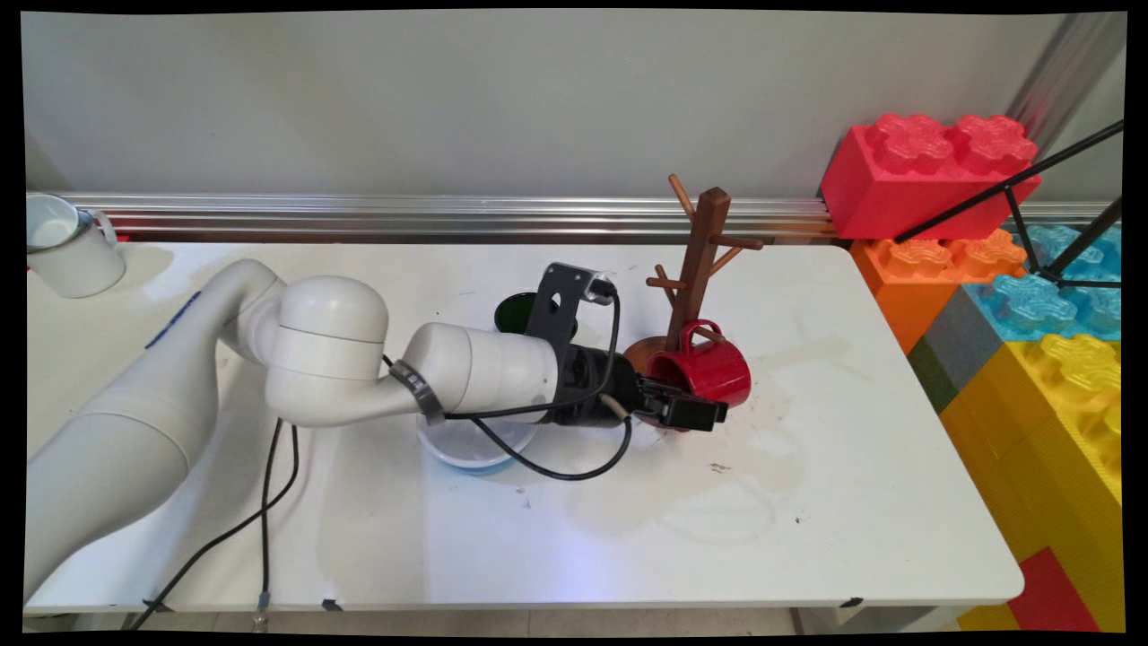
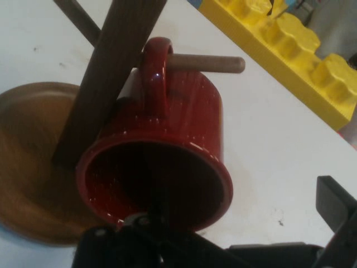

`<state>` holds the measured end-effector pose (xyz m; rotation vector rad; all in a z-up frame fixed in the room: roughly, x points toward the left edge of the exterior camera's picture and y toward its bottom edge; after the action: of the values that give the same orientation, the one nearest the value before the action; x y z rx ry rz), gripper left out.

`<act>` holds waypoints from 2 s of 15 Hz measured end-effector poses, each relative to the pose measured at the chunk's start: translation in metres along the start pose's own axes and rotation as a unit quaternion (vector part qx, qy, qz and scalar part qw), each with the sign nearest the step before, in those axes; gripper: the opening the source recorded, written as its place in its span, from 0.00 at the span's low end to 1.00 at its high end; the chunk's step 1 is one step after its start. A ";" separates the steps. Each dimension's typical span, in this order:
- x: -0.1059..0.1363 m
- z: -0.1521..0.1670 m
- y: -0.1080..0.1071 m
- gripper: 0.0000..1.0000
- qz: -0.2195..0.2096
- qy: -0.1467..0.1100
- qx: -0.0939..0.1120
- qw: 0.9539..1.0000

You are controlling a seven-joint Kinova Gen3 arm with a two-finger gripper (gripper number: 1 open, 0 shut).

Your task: Pick up the red mug from the rack, then place the picked object on the table

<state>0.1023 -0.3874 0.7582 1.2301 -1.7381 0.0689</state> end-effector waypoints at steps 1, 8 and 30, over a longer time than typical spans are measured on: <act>0.000 0.001 0.000 1.00 -0.002 0.001 0.000 1.000; 0.000 0.016 -0.003 1.00 -0.034 0.013 -0.005 0.999; 0.005 0.023 -0.009 0.00 -0.056 0.020 0.001 0.998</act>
<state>0.0938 -0.4073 0.7454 1.3162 -1.6327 0.0296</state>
